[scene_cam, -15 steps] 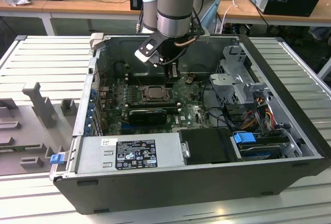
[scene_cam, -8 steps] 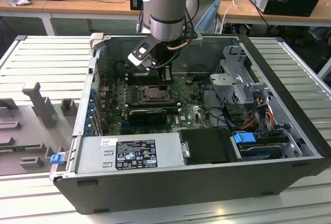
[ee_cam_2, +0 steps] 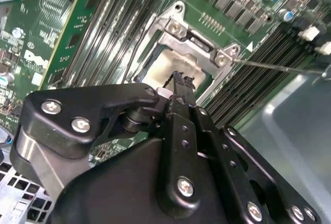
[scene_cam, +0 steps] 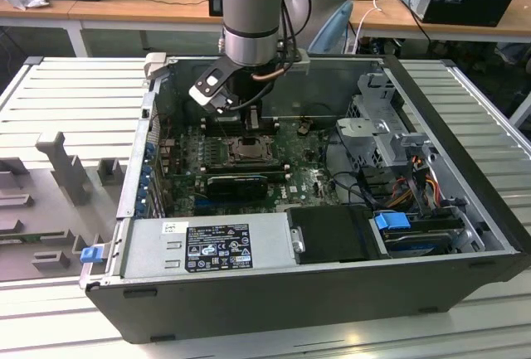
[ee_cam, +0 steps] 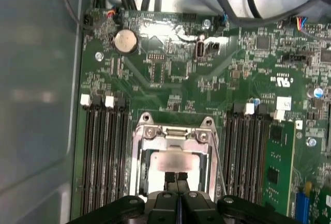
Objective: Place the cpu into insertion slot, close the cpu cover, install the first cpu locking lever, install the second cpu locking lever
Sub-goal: 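Close the cpu cover, then install the first cpu locking lever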
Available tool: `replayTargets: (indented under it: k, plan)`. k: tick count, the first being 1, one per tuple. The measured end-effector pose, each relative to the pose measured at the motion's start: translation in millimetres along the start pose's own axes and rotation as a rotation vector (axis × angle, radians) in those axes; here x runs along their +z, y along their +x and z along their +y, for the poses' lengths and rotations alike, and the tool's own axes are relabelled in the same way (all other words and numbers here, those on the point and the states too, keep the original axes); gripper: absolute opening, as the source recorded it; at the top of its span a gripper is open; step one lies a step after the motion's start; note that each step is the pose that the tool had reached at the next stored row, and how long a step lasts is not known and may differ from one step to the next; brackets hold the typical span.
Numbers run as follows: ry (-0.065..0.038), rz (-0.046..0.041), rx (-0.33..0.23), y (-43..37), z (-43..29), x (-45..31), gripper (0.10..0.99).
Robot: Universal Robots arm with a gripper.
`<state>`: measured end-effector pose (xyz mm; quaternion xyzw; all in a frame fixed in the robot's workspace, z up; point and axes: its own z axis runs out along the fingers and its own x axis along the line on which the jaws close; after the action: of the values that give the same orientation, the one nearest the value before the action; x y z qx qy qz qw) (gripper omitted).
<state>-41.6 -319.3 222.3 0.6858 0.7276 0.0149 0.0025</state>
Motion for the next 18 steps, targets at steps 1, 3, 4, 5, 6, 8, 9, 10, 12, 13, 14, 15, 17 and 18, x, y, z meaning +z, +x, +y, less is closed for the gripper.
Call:
replayTargets:
  k: [1, 3, 4, 5, 6, 8, 9, 10, 12, 13, 14, 15, 17, 18]
  plan:
    - [0.000, 0.0001, 0.000, 0.1, -1.1, 0.0, 0.106]
    - [0.000, 0.0000, 0.000, 0.1, -1.7, 0.0, 0.106]
    - [0.000, -0.0002, 0.000, 0.0, -1.8, -0.5, 0.106]
    - [0.000, -0.0001, 0.000, 0.1, -1.8, -1.1, 0.106]
    - [0.000, 0.0000, 0.000, 0.1, -1.7, -2.1, 0.106]
    - [0.000, -0.0001, 0.000, 0.2, -1.6, -6.8, 0.106]
    - [0.000, 0.0000, 0.000, 0.2, -1.6, -8.9, 0.106]
    - [0.000, 0.0000, 0.000, 0.3, -1.5, -10.2, 0.106]
    - [0.000, -0.0001, 0.000, 0.3, -1.5, -11.9, 0.106]
    - [0.000, -0.0001, 0.000, 0.3, -1.5, -13.0, 0.106]
    - [0.000, -0.0001, 0.000, 0.3, -1.5, -14.0, 0.106]
    - [0.000, -0.0001, 0.000, 0.4, -1.4, -17.3, 0.106]
    - [0.000, -0.0001, 0.000, 0.4, -1.3, -21.2, 0.106]
    - [0.000, -0.0001, 0.000, 0.5, -1.2, -22.1, 0.106]
